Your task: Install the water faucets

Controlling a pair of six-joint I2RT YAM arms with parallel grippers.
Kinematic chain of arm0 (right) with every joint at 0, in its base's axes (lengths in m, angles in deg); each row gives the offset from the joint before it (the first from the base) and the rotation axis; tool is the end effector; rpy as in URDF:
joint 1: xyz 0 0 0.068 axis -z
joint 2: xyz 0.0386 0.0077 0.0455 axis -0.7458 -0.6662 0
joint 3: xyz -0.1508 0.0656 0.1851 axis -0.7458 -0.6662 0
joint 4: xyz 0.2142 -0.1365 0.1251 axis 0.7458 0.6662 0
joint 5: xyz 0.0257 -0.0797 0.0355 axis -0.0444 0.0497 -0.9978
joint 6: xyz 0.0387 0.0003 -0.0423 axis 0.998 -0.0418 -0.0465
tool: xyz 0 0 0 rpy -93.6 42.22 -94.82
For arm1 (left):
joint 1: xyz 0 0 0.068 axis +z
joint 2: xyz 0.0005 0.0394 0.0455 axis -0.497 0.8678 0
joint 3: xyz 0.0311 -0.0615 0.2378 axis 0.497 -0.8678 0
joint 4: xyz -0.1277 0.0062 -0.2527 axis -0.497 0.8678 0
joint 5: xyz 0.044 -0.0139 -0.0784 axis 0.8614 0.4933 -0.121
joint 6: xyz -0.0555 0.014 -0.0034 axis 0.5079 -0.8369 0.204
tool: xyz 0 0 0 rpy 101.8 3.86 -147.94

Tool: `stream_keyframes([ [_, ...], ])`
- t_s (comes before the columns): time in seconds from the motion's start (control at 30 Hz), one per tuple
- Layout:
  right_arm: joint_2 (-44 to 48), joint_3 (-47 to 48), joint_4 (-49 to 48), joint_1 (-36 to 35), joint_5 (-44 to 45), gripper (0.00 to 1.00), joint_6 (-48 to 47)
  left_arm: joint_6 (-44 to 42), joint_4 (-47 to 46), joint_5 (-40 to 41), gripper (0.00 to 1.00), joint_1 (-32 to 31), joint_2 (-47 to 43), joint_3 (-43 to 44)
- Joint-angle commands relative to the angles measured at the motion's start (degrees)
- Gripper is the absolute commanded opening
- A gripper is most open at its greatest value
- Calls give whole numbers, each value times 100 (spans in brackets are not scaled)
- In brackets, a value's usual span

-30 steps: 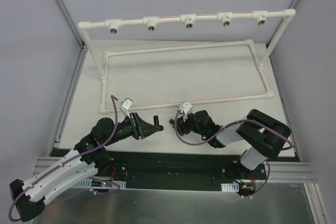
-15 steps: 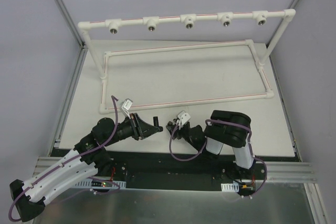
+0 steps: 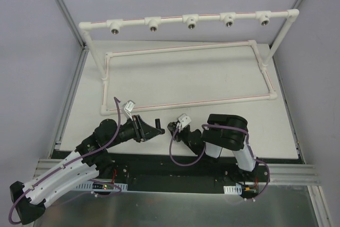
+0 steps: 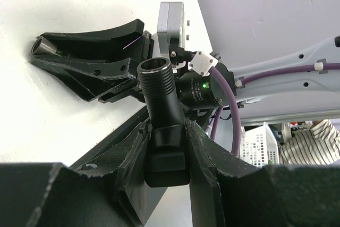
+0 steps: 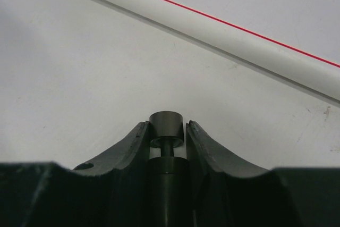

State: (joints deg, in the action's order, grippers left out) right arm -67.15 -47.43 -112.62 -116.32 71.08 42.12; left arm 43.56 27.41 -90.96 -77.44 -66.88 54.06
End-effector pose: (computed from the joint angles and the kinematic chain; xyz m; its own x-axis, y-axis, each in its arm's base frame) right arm 0.1111 0.2299 0.0375 0.0615 -0.1987 -0.9781 -0.6782 0.7107 -0.1870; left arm 0.1183 -0.1431 0.2344 -0.7322 -0.3766 -0.5674 0.4711 0.3217 -0.8214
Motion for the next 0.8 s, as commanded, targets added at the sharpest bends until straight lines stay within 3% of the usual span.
stream_keyframes([
  [0.0, -707, -146, 714, -55, -360, 0, 298, -73, -367, 60, 0, -26, 15, 219],
  [0.17, -927, 320, 705, -55, -1011, 0, -439, -187, -218, 69, 0, -18, 24, 359],
  [0.43, -1287, 909, 705, -46, -1091, 0, -889, -310, 99, 157, 0, -18, -125, 606],
  [0.5, -1331, 909, 705, -29, -1082, 25, -775, -319, 117, 174, 0, -26, -134, 615],
  [0.53, -1340, 892, 705, -37, -1125, 31, -740, -328, 117, 166, 0, -18, -143, 615],
  [0.6, -1323, 822, 705, -20, -1187, 40, -643, -319, 117, 174, 0, -18, -152, 615],
  [0.67, -1296, 743, 696, -11, -1231, 54, -564, -302, 117, 183, 0, -18, -143, 597],
  [0.77, -1261, 628, 696, -11, -1240, 61, -476, -310, 117, 183, 0, -26, -143, 606],
])
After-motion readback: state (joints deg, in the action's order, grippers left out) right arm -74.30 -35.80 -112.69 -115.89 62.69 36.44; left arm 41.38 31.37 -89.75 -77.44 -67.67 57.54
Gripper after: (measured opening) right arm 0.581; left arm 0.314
